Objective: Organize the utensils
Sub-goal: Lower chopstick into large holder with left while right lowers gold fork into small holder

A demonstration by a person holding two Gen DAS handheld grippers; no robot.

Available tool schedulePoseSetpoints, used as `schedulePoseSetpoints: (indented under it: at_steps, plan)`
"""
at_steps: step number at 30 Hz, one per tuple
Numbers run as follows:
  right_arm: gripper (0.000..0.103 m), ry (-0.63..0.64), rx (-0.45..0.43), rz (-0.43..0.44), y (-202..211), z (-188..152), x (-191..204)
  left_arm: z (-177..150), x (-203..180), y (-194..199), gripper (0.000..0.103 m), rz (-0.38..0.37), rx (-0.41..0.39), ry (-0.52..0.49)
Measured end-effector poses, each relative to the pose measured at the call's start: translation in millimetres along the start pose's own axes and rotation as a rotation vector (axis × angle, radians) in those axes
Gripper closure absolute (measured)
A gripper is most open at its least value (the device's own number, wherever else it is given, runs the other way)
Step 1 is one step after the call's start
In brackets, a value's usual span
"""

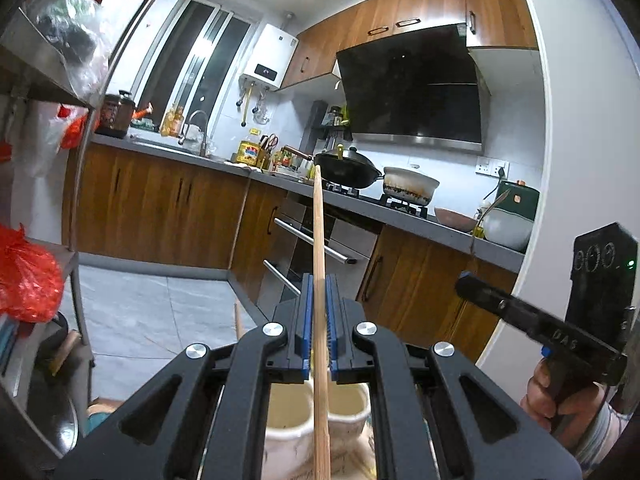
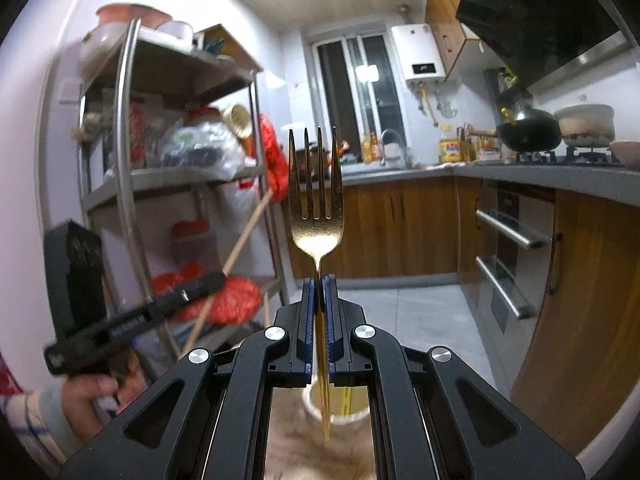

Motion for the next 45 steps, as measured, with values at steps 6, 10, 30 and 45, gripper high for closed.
schedulePoseSetpoints:
  at_steps: [6, 10, 30, 45]
  plan:
    - [0.097, 0.007, -0.030, -0.047, -18.3, 8.8, -5.9, -3.4, 4.6, -33.5, 0.097, 0.058, 0.003, -0.020]
    - [0.097, -0.003, -0.030, -0.065, -34.0, 3.6, -10.2, -11.9, 8.9, -49.2, 0.097, 0.124, 0.000, -0.050]
    - [0.097, -0.127, 0.184, -0.077, -80.2, -72.7, -29.5, -59.2, 11.7, -59.3, 0.097, 0.165, 0.124, -0.179]
    - [0.097, -0.121, 0.226, -0.121, -91.0, -79.8, -35.0, -64.3, 16.0, -58.7, 0.078, 0.189, 0.163, -0.185]
Point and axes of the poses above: each gripper's, at about its wrist camera, not at the fingertips, and y roughly against the way its jaws point, x to its left, z to its top, the point moved 4 cm from there along -y, roughly the way its jaws point, and after that the axes turned 7 degrees about y, right-handed, at the moved point
